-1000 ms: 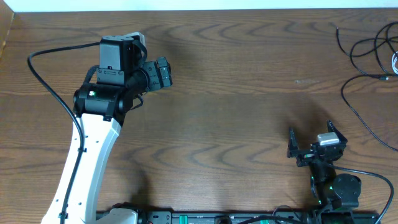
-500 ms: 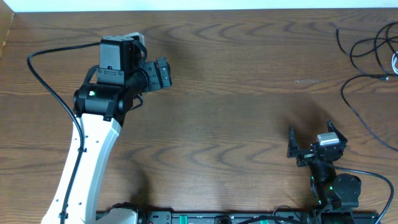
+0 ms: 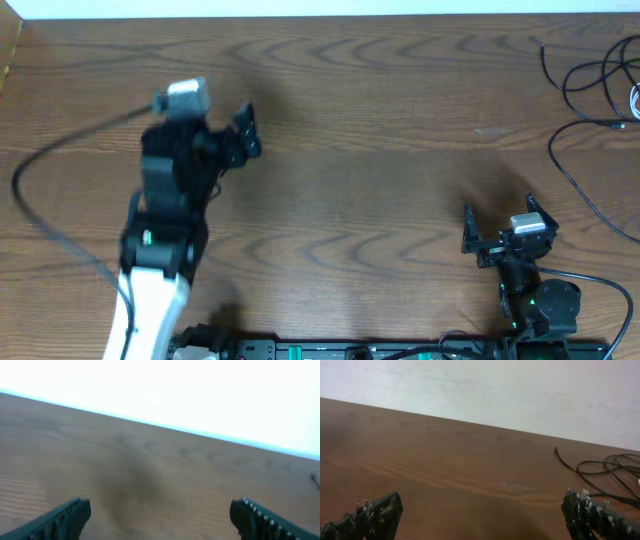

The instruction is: Untangle cables

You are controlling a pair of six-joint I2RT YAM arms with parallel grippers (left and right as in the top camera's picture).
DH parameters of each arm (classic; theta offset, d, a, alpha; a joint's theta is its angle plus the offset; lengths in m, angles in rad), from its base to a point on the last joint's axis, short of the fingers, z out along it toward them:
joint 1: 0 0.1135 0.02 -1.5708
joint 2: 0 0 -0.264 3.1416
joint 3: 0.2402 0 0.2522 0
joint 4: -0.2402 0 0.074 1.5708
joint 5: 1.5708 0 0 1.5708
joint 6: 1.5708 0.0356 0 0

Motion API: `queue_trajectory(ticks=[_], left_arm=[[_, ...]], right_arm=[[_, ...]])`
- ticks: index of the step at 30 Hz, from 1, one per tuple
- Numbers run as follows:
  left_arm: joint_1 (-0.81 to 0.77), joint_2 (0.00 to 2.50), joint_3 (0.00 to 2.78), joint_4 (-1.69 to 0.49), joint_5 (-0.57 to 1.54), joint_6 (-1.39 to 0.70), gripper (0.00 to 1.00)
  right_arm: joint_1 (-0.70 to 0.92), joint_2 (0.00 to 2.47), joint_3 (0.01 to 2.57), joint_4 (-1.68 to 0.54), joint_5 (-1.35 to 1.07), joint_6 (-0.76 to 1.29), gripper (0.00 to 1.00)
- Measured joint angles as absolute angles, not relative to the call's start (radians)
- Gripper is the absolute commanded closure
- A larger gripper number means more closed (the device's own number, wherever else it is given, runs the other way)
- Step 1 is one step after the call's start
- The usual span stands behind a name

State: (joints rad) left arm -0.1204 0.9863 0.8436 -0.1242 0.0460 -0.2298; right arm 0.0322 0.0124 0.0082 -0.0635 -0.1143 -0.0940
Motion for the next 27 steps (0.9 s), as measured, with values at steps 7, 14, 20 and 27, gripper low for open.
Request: queue_trajectory(ticks=[7, 14, 20, 27], left_arm=[[-0.038, 0.656, 0.457, 0.115, 0.045, -0.228, 0.05], [0.038, 0.309, 0.191, 0.14, 0.022, -0.228, 0.05], [0.045, 0.142, 0.051, 0.138, 0.008, -0.228, 0.05], [0.045, 0.067, 0.006, 0.059, -0.009, -0.228, 0.05]], right_arm=[[0.032, 0.012, 0.008, -0.064, -0.113, -0.094, 0.01], [0.032, 0.011, 0.008, -0.064, -0.112, -0.094, 0.01], [0.032, 0.012, 0.008, -0.064, -0.111, -0.094, 0.01], [0.032, 0.012, 0.008, -0.064, -0.111, -0.094, 0.01]])
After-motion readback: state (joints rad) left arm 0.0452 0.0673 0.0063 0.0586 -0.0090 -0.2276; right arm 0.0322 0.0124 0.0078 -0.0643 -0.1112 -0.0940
